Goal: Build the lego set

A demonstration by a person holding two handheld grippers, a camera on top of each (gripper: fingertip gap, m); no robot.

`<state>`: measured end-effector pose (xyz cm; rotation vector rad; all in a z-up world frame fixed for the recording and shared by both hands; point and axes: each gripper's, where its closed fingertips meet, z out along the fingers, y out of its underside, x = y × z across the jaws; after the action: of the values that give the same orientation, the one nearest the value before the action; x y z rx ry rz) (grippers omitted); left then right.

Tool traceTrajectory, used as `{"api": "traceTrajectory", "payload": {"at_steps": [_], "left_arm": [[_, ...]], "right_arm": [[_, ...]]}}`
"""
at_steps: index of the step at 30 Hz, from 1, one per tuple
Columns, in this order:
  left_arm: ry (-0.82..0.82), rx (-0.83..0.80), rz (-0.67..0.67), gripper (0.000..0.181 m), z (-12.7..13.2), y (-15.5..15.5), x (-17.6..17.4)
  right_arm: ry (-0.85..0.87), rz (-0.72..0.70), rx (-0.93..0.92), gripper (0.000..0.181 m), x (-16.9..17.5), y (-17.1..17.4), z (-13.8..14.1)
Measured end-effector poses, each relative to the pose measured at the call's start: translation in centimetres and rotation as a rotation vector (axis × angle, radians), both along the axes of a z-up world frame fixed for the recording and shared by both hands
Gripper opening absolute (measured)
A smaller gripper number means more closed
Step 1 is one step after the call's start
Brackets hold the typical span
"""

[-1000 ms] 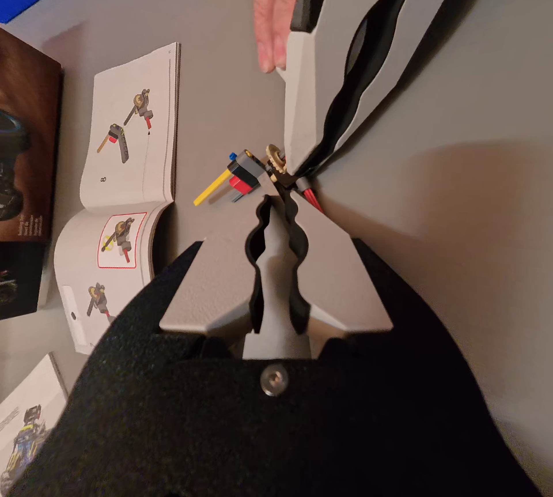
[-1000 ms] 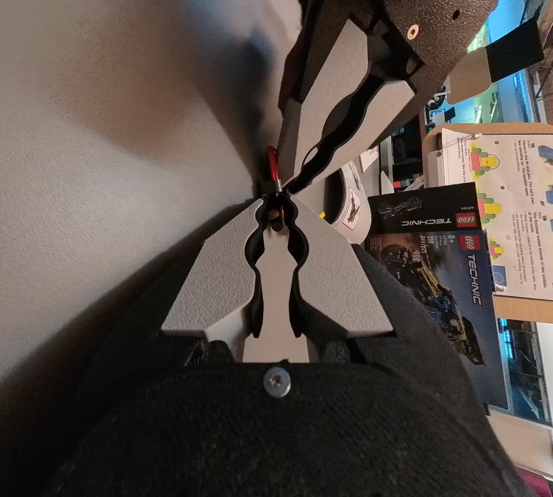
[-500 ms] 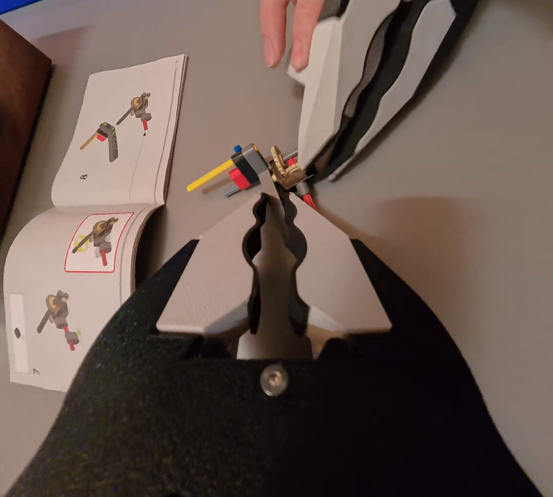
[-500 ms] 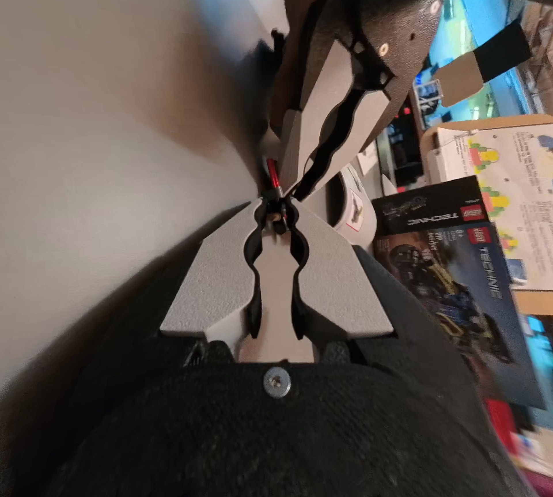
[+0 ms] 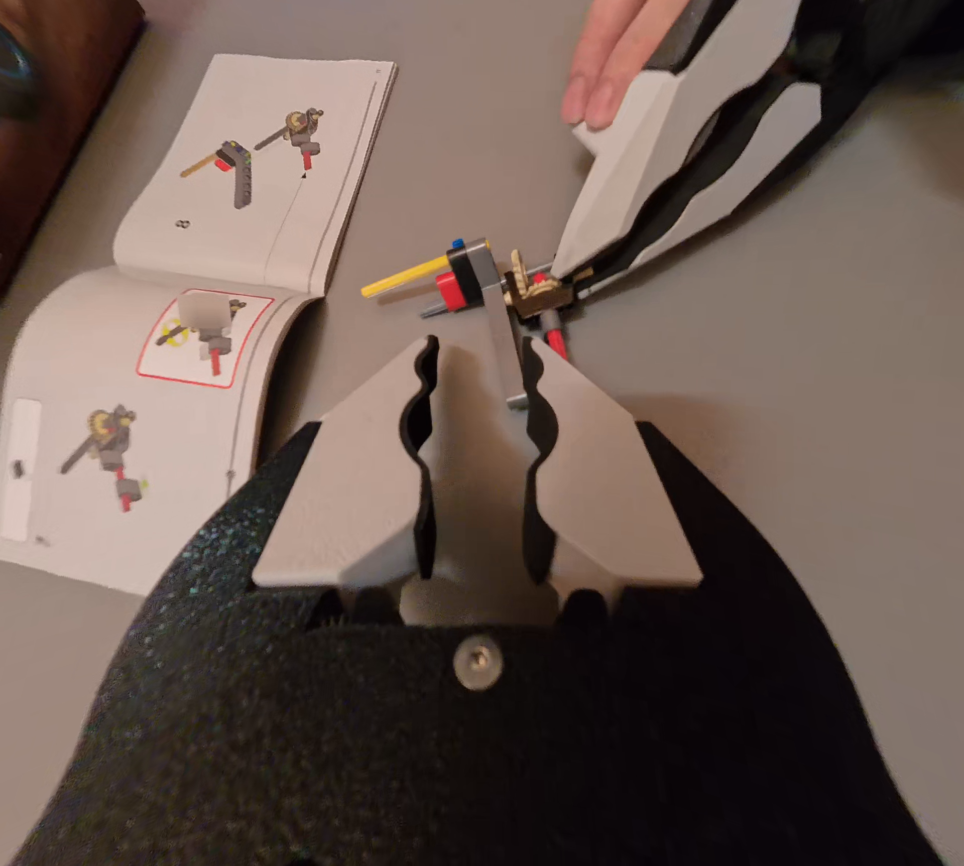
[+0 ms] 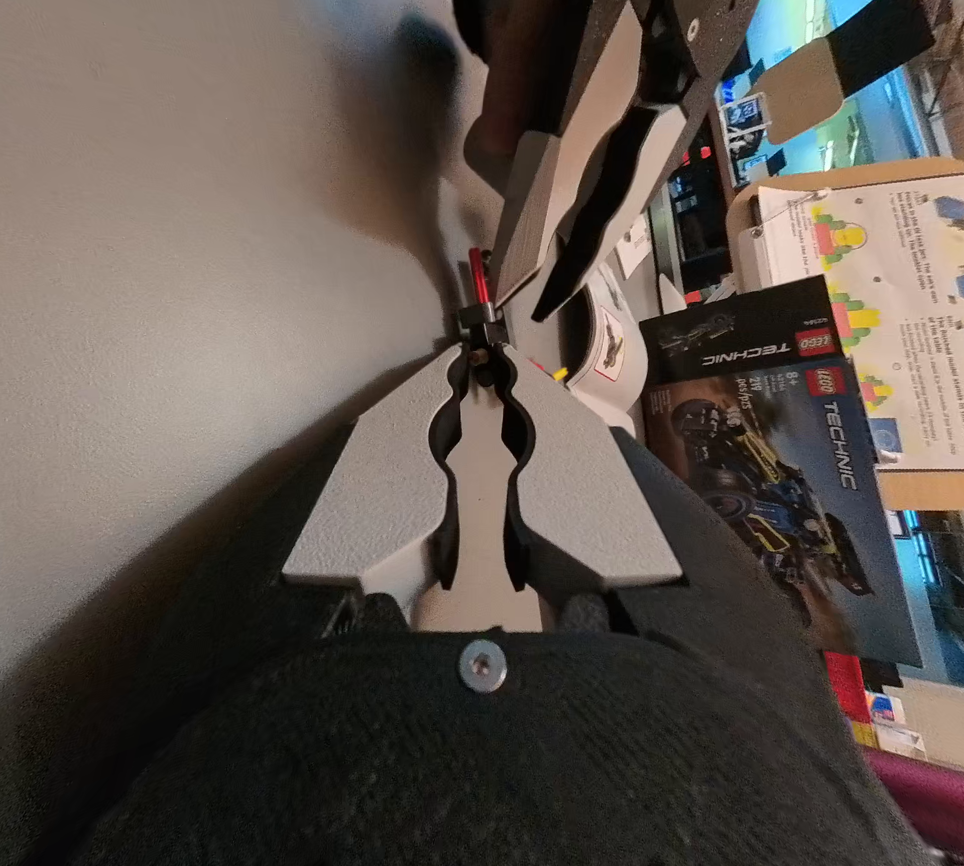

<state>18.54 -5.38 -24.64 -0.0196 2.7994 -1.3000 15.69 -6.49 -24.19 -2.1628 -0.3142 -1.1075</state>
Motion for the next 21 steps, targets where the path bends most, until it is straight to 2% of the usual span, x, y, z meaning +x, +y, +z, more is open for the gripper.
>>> {"api": "traceTrajectory", "payload": {"at_steps": [2,5,8,12,14,16,17,18,19,21], "left_arm": [[-0.027,0.012,-0.014,0.034,0.3,0.7,0.0],[0.087,-0.031,0.007,0.041,0.8,0.6,-0.7],[0.104,0.013,0.003,0.052,0.3,0.2,-1.6],[0.114,0.056,0.020,0.044,-0.7,-0.6,-2.1],[0.136,0.034,0.025,0.043,-0.5,-1.0,-2.4],[0.172,0.014,0.030,0.037,-0.4,-1.2,-2.6],[0.185,0.009,0.046,0.037,-0.3,-1.2,-2.4],[0.197,0.004,0.058,0.036,-0.3,-1.3,-2.3],[0.212,0.001,0.063,0.036,-0.4,-1.2,-2.2],[0.224,0.003,0.065,0.036,-0.6,-1.2,-2.2]], "right_arm": [[0.015,0.019,0.020,0.007,-0.3,0.2,0.0],[-0.035,0.021,-0.012,0.007,-0.2,0.2,-0.2],[-0.026,0.041,-0.001,0.009,-0.5,0.5,-0.1],[0.057,0.072,0.139,0.031,-1.1,0.4,1.3],[0.154,0.045,0.266,0.038,-0.6,-0.6,2.9],[0.338,-0.025,0.406,0.038,0.7,-2.1,4.4],[0.489,-0.065,0.449,0.040,1.5,-2.7,4.1],[0.657,-0.050,0.446,0.051,1.5,-2.8,3.5],[0.780,-0.027,0.435,0.051,1.5,-2.8,3.0],[0.903,0.023,0.371,0.055,1.7,-2.8,1.9]]}}
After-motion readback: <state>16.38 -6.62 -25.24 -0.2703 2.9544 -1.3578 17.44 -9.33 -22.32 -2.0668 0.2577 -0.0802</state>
